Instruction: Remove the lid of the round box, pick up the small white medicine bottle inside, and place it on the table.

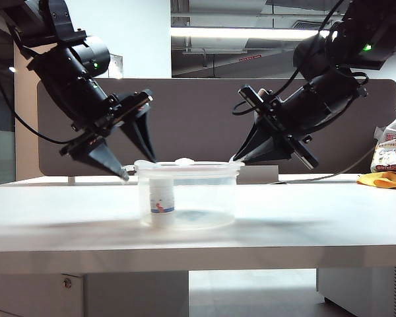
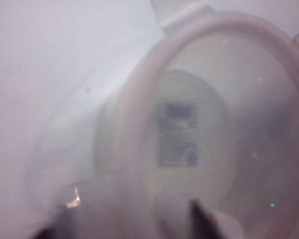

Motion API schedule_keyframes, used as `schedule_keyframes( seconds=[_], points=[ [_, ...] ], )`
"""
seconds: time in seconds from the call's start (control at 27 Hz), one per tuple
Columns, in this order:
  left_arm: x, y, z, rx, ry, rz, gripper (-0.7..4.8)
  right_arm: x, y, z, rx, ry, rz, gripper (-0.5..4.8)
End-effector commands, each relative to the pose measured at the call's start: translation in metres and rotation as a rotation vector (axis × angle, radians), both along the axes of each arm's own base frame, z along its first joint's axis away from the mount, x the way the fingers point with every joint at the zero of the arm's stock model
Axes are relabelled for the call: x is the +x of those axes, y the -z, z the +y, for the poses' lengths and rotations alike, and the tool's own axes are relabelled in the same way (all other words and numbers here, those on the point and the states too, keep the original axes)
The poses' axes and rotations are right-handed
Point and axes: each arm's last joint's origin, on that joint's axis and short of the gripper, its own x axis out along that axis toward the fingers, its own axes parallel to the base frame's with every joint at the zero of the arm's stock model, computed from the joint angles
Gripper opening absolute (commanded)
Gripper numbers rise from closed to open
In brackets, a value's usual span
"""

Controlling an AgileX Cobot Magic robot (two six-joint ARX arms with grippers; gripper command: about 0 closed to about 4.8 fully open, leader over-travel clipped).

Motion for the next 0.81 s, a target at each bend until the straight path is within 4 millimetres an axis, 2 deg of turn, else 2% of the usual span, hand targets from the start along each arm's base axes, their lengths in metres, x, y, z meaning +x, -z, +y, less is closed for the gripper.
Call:
schedule_keyframes(
  seconds=[0.04, 0.11, 0.33, 0.41, 0.59, 0.81],
  points=[
    [-0.001, 0.002, 0.000, 0.012, 0.007, 0.014, 2.24, 0.000, -0.002, 0.001, -0.001, -0.003, -0.013, -0.02],
    [-0.001, 0.001, 0.000, 0.017, 0.010, 0.014, 2.03, 0.000, -0.002, 0.001, -0.001, -0.003, -0.012, -0.02],
    [-0.002, 0.001, 0.001, 0.035, 0.023, 0.006, 2.00, 0.000, -0.002, 0.001, -0.001, -0.003, -0.011, -0.02],
    [-0.002, 0.001, 0.002, 0.076, 0.026, -0.002, 1.80, 0.000, -0.002, 0.000, -0.002, -0.002, -0.008, -0.02],
    [0.000, -0.009, 0.007, 0.175, 0.022, -0.025, 1.79, -0.001, -0.001, 0.000, -0.004, -0.002, -0.002, -0.02],
    [0.003, -0.017, 0.009, 0.165, 0.014, -0.032, 1.78, -0.001, -0.001, 0.000, -0.005, -0.002, -0.002, -0.02]
  ],
)
